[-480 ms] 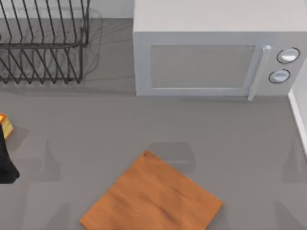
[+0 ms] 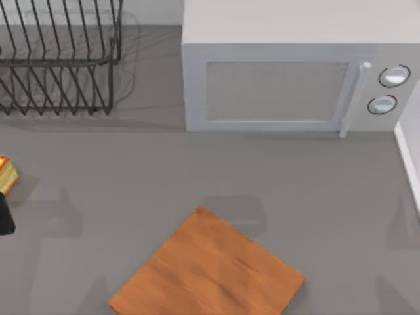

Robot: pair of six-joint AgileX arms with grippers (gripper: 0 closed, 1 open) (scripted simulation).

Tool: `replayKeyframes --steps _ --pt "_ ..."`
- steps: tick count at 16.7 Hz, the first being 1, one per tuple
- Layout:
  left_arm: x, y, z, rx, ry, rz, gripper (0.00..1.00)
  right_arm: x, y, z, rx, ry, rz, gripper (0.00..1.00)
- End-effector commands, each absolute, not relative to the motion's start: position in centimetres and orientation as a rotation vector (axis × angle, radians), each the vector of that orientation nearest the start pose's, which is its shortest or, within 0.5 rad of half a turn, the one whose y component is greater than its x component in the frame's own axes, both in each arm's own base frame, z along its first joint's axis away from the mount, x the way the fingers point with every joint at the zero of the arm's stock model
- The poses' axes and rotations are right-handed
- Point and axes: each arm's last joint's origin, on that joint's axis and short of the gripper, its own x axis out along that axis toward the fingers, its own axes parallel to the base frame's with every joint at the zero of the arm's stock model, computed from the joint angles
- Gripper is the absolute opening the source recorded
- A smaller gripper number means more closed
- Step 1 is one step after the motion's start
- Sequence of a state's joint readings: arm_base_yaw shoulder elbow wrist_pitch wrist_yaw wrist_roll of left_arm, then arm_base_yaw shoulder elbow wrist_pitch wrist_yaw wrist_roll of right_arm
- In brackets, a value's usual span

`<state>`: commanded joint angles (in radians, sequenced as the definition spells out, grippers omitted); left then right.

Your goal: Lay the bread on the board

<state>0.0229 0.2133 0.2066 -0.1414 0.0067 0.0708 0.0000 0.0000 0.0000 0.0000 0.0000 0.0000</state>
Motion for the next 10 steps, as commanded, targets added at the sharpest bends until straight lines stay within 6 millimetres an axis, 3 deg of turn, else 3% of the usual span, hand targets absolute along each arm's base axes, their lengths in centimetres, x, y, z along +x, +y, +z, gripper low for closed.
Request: replayKeyframes --steps 3,5,7,10 --pt "13.0 0.3 23.4 0.142 0.327 -0.014 1.0 10.6 -0.1 16.0 0.0 0.0 0.0 1.0" --pt "15.6 0.6 25.1 0.189 0.478 -0.018 1.0 10.6 -0.1 16.0 0.0 0.0 0.0 1.0" --pt "18.4 1.1 25.7 0.223 0.636 -0.018 1.0 10.6 -0.1 16.0 0.0 0.0 0.0 1.0" --pt "21.7 1.7 25.0 0.257 0.854 -0.058 1.0 10.6 -0.1 16.0 0.0 0.0 0.0 1.0"
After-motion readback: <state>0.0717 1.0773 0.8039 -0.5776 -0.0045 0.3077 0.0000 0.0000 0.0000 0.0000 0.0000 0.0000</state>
